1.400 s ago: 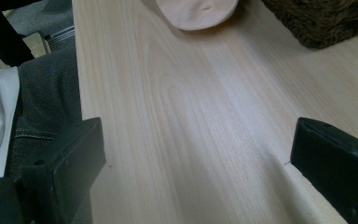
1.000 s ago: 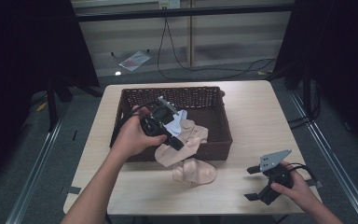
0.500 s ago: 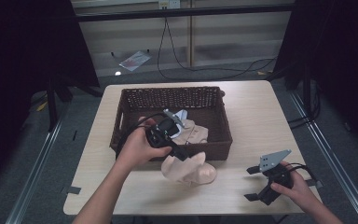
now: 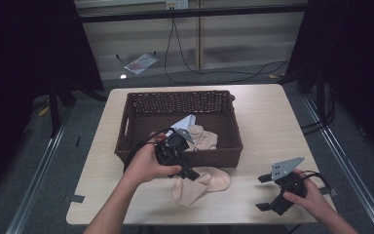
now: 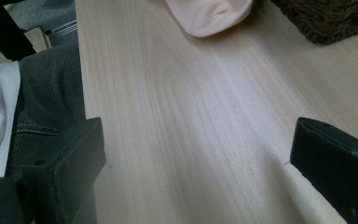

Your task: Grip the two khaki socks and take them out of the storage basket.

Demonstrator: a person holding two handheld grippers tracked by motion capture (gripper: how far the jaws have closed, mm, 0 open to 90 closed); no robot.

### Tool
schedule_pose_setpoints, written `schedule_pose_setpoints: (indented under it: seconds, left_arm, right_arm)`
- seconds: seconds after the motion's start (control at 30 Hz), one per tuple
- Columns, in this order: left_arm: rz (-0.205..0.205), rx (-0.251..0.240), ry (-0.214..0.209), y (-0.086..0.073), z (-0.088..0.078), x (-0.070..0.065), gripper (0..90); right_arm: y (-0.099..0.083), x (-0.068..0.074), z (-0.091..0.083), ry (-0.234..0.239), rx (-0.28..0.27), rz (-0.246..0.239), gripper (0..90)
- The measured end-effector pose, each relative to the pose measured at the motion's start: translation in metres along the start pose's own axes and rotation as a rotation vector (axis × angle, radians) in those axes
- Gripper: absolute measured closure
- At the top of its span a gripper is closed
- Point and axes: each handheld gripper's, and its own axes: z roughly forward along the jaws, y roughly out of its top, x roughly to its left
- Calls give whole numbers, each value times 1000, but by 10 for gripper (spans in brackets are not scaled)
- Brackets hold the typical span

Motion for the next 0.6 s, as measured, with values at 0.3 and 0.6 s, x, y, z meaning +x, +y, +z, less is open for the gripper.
schedule_pose_setpoints:
  seconds: [0.3,0.6]
  left_arm:
    - [28,-3,0,-8,4,-5,159]
    - [13,-23,8,-20,6,-6,84]
  right_arm:
    - [0,0,0,-1,0,2,30]
    - [0,0,0,1,-1,2,30]
